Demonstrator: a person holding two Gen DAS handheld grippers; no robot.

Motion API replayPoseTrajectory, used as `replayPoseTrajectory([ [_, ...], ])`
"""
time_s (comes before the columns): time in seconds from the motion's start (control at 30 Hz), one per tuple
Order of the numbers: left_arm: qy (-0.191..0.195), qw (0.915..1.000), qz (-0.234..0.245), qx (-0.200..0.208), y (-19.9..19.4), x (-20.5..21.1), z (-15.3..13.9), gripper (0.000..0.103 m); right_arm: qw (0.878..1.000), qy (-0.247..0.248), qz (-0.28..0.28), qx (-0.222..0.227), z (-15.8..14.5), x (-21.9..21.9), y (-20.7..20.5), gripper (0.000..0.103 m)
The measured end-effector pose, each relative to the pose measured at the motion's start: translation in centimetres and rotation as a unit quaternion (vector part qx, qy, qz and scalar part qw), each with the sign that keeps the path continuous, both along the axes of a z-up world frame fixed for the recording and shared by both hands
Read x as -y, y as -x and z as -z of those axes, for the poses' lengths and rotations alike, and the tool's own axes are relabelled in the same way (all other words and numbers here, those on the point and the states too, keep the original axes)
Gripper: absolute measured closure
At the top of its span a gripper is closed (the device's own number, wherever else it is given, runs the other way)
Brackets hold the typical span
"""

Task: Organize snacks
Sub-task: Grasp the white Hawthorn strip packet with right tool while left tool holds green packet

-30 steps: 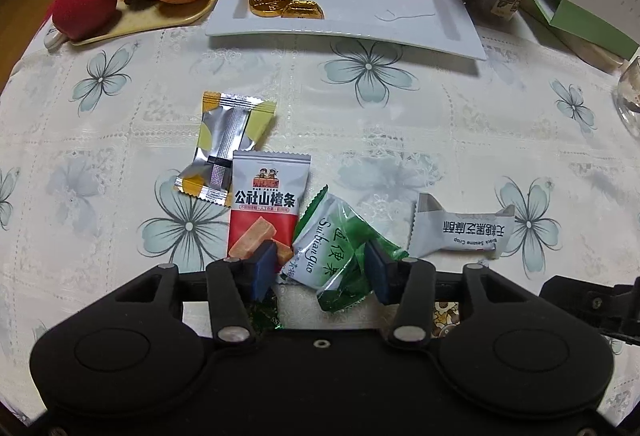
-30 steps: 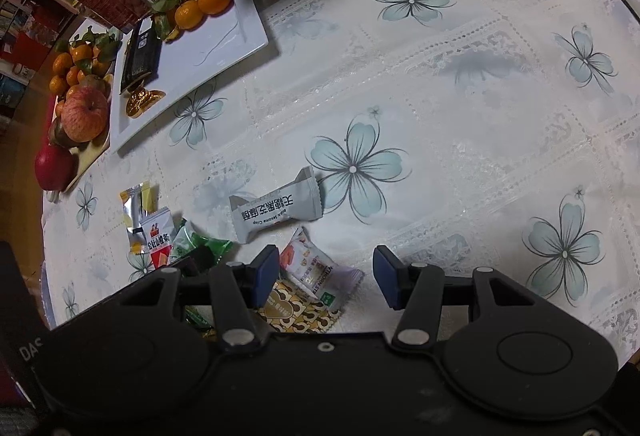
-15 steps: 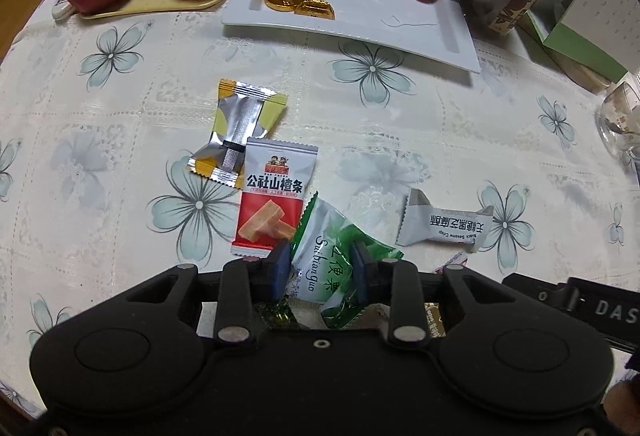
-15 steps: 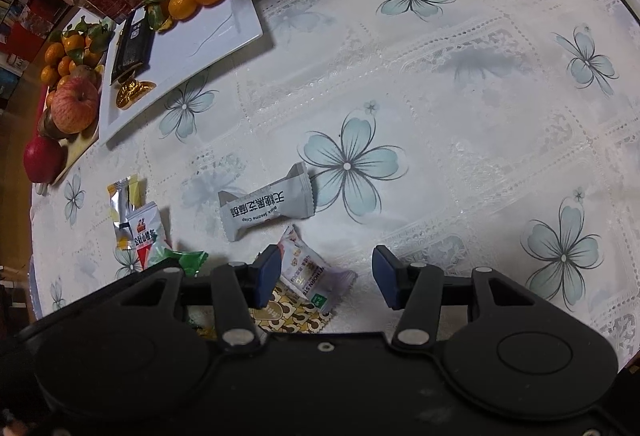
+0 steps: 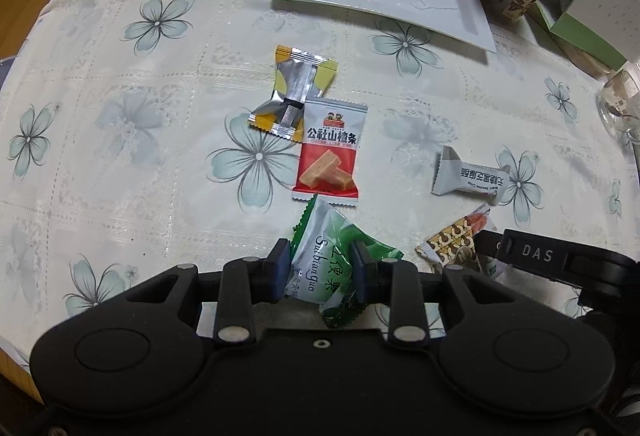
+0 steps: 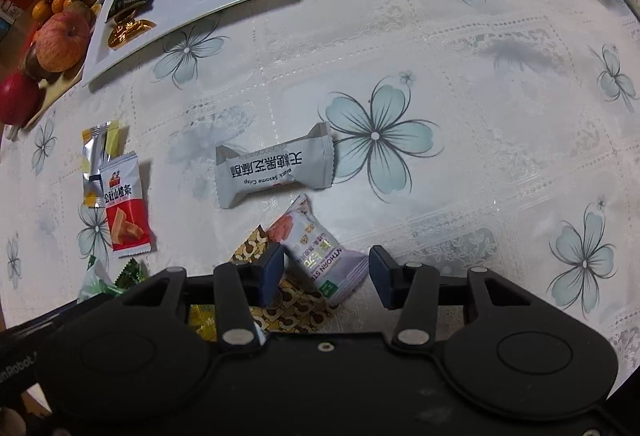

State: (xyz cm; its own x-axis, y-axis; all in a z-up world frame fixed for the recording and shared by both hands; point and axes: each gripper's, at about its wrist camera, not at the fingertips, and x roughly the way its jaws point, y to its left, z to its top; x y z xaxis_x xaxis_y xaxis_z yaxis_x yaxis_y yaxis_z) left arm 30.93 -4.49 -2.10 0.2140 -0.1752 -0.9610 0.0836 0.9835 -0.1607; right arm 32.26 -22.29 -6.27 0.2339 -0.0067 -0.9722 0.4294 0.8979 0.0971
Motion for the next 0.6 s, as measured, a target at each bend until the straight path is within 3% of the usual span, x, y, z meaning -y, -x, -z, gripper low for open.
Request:
replayPoseTrajectory([
  [0.13, 0.0, 1.0, 0.0, 0.0, 0.1, -0.4, -0.3, 0.063, 1.0, 0.006, -0.006, -0.011, 0.8, -0.4, -0.6, 0.053],
  [0.23, 0.006, 1.0, 0.0, 0.003, 0.2, -0.8, -0.7, 0.063, 1.0, 0.022, -0.013, -0.014, 0.7, -0.8, -0.7, 0.063],
  [0.33, 0.009, 0.9999, -0.001, 0.008, 0.3, -1.2, -1.1, 0.063, 1.0, 0.013, -0.014, -0.017, 0.6, -0.3, -0.5, 0.075],
  [0.4, 0.007, 0.9999, -0.001, 0.012, 0.5, -1.5, -1.3, 0.063, 1.0, 0.009, -0.007, -0.018, 0.3, 0.2, -0.2, 0.095],
  [0.43, 0.005, 0.9999, -0.001, 0.013, 0.7, -1.6, -1.3, 0.063, 1.0, 0.006, -0.005, -0.017, 0.2, 0.5, 0.0, 0.097],
  [0.53, -0.004, 0.9999, 0.002, 0.016, 1.3, -1.8, -1.2, 0.063, 1.0, -0.009, 0.007, -0.015, -0.2, 1.5, 0.5, 0.098],
  [0.6, -0.009, 0.9998, 0.003, 0.015, 1.8, -2.0, -1.0, 0.063, 0.999, -0.027, 0.021, -0.019, -0.4, 2.5, 0.9, 0.091],
])
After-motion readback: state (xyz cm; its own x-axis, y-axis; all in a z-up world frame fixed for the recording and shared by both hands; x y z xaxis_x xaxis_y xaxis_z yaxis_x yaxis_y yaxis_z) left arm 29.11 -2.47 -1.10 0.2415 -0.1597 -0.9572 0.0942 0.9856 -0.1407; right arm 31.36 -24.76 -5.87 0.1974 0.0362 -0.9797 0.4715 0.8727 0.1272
